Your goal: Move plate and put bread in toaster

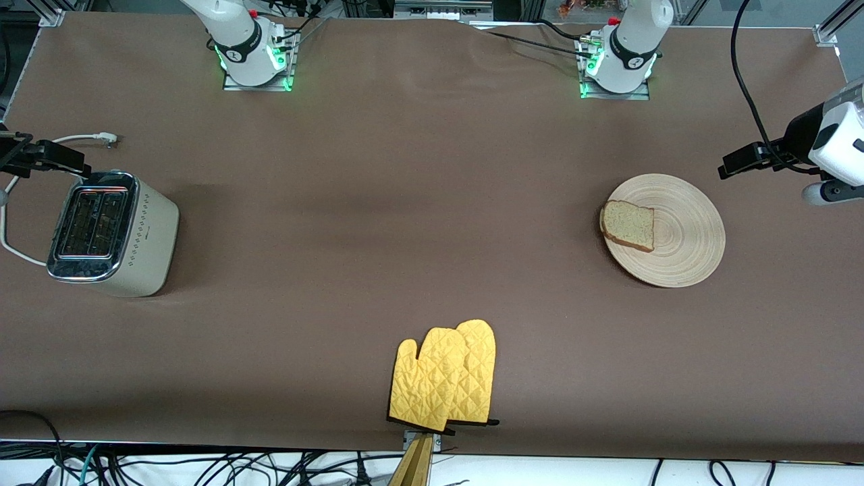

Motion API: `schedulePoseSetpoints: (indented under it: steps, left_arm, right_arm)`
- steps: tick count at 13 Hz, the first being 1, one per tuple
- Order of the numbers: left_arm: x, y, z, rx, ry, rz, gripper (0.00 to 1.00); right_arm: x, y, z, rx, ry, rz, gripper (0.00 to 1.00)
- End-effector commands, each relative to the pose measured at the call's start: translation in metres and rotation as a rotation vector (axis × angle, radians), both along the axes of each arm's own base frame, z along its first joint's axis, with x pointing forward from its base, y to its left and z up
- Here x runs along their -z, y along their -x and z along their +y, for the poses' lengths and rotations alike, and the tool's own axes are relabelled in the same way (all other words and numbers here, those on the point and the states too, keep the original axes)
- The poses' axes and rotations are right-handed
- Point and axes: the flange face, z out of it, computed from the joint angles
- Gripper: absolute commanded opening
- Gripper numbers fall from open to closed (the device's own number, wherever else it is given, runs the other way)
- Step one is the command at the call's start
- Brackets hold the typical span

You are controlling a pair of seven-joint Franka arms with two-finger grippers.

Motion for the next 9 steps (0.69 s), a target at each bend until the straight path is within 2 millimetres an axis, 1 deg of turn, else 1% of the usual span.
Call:
schedulePoseSetpoints:
  steps: [1,2,4,6,9]
  left_arm:
    - [-0.001,0.002,0.012,0.043,0.003,-0.003,1.00]
    - [-0.001,0.001,0.016,0.037,0.003,-0.004,1.00]
    - [-0.001,0.002,0.018,0.043,0.004,-0.003,1.00]
    - [0.000,0.002,0.027,0.041,0.011,-0.005,1.00]
    - [0.003,0.001,0.031,0.047,0.015,0.001,1.00]
  right_arm:
    - [-0.005,-0.001,-0.004,0.011,0.010,-0.010,1.00]
    - [-0.006,-0.001,-0.004,0.011,0.010,-0.011,1.00]
    - [-0.005,-0.001,-0.004,0.011,0.010,-0.010,1.00]
    - [-0.006,-0.001,-0.004,0.011,0.010,-0.011,1.00]
    - [-0.005,-0.001,-0.004,0.011,0.010,-0.010,1.00]
